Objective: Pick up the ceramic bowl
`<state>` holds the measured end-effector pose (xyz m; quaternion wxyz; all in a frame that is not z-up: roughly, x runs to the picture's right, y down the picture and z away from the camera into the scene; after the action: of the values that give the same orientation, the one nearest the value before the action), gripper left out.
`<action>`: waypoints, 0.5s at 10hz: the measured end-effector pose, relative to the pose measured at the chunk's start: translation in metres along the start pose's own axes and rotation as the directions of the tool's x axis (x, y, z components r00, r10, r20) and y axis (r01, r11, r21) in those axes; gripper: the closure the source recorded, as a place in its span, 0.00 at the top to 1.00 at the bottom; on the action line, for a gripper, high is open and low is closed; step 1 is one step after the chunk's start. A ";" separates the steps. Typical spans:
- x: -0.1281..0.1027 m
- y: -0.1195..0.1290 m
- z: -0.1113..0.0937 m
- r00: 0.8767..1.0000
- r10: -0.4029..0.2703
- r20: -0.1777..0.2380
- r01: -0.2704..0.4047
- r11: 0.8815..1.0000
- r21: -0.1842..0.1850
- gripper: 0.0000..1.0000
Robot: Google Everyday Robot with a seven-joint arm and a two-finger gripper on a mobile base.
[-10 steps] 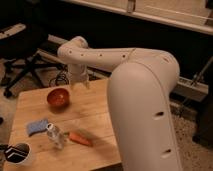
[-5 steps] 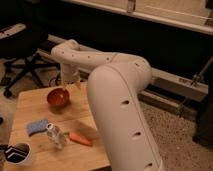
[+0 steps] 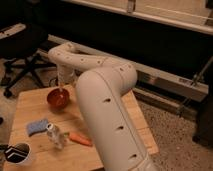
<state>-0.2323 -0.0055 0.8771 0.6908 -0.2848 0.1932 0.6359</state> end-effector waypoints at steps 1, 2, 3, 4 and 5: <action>-0.003 0.004 0.006 1.000 -0.006 -0.007 0.006 1.000 0.002 0.65; -0.005 0.010 0.014 1.000 -0.013 -0.015 0.013 1.000 0.004 0.65; -0.008 0.013 0.020 1.000 -0.018 -0.022 0.018 1.000 0.006 0.65; -0.011 0.016 0.027 0.999 -0.022 -0.029 0.022 1.000 0.009 0.65; -0.014 0.019 0.033 0.999 -0.027 -0.035 0.027 1.000 0.012 0.65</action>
<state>-0.2557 0.0056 0.9080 0.6975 -0.2943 0.2052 0.6203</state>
